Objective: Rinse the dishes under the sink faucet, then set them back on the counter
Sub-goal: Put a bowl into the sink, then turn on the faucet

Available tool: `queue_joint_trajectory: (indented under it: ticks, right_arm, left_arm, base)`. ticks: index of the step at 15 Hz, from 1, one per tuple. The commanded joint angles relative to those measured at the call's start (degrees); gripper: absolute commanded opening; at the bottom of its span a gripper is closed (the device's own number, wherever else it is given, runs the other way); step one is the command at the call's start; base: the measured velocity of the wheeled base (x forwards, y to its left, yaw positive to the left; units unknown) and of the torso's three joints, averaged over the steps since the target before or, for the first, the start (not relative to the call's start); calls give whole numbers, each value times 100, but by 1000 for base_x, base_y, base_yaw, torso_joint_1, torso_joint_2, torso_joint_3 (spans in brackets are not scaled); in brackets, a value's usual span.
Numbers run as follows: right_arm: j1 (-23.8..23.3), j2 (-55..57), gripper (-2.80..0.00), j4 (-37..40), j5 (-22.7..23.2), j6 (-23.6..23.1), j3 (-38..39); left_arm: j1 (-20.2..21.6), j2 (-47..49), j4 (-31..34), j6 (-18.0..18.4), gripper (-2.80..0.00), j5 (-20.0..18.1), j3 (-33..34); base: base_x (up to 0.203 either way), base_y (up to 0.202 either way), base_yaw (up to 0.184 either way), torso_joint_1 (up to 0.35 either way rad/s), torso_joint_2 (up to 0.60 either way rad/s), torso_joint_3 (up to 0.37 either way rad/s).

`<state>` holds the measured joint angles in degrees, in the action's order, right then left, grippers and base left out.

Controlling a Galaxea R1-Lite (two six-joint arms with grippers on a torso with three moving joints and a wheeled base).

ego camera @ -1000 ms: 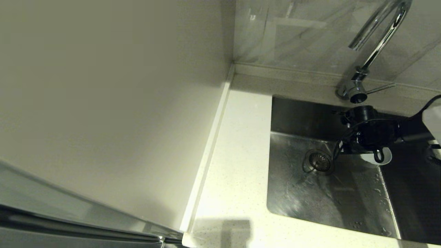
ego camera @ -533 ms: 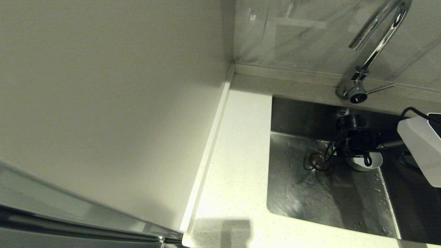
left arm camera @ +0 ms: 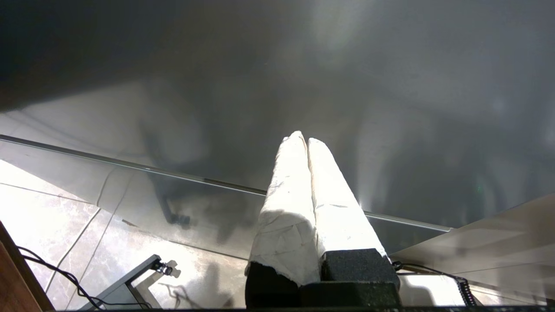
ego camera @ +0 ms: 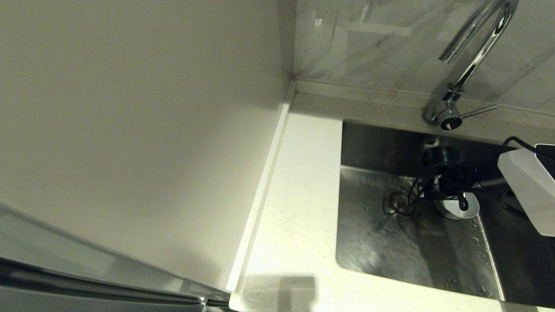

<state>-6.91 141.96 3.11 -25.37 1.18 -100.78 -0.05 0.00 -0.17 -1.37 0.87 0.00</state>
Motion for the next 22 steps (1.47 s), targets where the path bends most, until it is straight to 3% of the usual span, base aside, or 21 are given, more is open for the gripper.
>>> queue_joint_trajectory:
  ticks: [1,4,8,12,13,14,18,22]
  right_arm:
    - [10,-323,0,4,-12,4,70]
    - [38,-1142,0,1,-12,44,642]
    - [81,-3024,0,49,-8,150,1927]
    - [-66,-4542,0,708,-4,172,2585]
    - [-199,-4640,-214,798,-3,154,2518]
    - [-297,-4663,-280,835,0,125,2371]
    - [-348,-4509,-280,1302,96,74,1181]
    - [-150,-3746,-280,1919,188,584,-865]
  left_arm:
    - [5,-18,0,-4,-280,1,0]
    - [-2,-18,0,-4,-280,9,0]
    - [5,-18,0,-4,-280,1,0]
    - [5,-18,0,-4,-280,1,0]
    - [-3,-18,0,-4,-280,1,0]
    - [2,-18,0,-2,-280,6,0]
    - [4,-18,0,-4,-280,2,0]
    - [0,-20,0,0,-280,1,0]
  base:
    - [0,0,0,0,0,0]
    - [0,0,0,0,0,0]
    - [0,0,0,0,0,0]
    - [0,0,0,0,0,0]
    - [0,0,0,0,0,0]
    - [0,0,0,0,0,0]
    - [0,0,0,0,0,0]
    - [0,0,0,0,0,0]
